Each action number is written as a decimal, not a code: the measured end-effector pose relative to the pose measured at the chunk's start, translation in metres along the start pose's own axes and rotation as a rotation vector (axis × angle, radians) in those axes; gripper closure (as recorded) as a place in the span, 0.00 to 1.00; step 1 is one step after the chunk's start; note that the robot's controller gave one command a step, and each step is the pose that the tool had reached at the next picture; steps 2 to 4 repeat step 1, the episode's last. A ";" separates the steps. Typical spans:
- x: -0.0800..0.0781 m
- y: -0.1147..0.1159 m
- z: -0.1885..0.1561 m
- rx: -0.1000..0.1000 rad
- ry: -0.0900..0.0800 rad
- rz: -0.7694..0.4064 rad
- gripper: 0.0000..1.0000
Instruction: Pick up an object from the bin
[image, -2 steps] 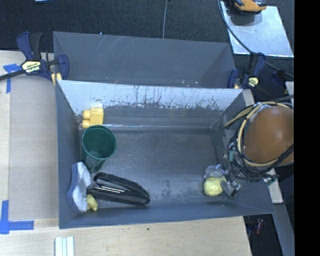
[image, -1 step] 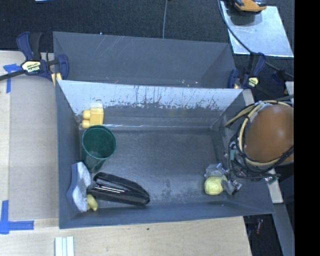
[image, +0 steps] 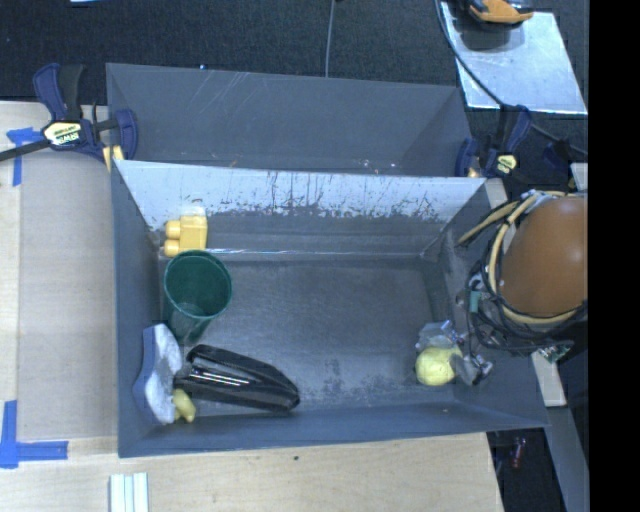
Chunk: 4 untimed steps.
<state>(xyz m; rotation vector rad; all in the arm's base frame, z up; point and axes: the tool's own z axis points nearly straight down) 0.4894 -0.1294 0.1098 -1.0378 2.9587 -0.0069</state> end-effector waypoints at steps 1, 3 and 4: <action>-0.001 -0.001 -0.026 0.004 -0.004 0.002 1.00; -0.001 -0.001 -0.026 0.004 -0.004 0.002 1.00; -0.001 -0.001 -0.026 0.004 -0.004 0.002 1.00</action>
Offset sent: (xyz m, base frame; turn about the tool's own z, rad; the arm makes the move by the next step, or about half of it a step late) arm 0.0017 -0.0008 0.0547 0.0012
